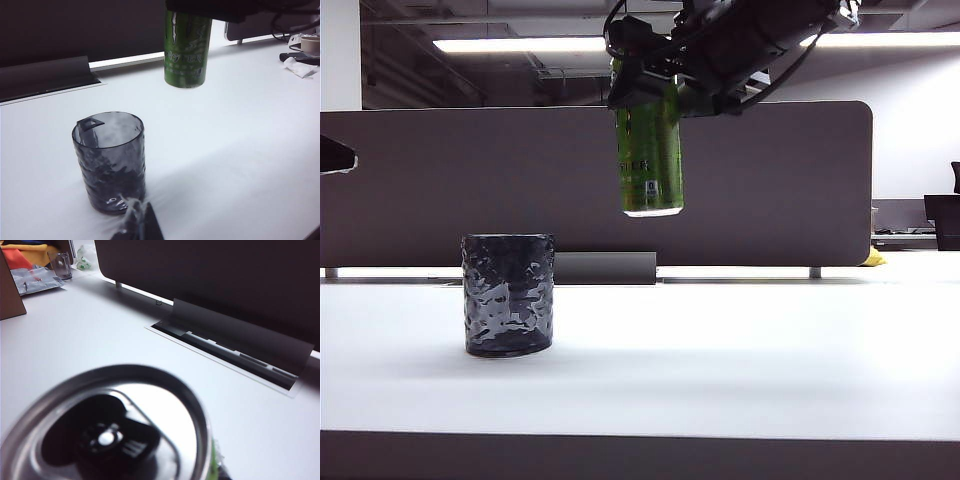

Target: Pick up the metal can, pour some water into the cup, then place the can back on the table.

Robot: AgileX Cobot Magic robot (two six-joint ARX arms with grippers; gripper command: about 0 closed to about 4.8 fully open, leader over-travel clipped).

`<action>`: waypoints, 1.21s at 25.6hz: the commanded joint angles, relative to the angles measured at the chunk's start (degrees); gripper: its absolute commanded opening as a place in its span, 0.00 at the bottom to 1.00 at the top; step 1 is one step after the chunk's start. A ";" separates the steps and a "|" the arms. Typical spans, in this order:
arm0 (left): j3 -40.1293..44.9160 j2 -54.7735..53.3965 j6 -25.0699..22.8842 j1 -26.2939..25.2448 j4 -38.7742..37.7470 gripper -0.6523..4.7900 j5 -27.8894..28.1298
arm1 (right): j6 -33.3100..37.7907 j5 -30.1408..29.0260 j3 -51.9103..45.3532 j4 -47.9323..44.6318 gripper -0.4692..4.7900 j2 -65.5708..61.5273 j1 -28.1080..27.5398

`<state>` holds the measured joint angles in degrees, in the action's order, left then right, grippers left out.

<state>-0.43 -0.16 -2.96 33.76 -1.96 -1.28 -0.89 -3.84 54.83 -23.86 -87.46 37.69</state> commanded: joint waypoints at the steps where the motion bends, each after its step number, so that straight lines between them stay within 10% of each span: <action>1: -0.07 -0.07 -0.02 0.02 0.74 0.11 0.00 | -1.42 -1.09 1.77 0.17 0.64 0.24 0.07; 31: -0.09 -0.07 -0.02 -4.24 0.74 0.11 -0.04 | -4.98 -2.27 2.58 2.75 0.64 0.24 3.50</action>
<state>-0.43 -0.16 -2.98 29.67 -1.96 -1.26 -5.45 -6.02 56.71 -18.83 -87.61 41.06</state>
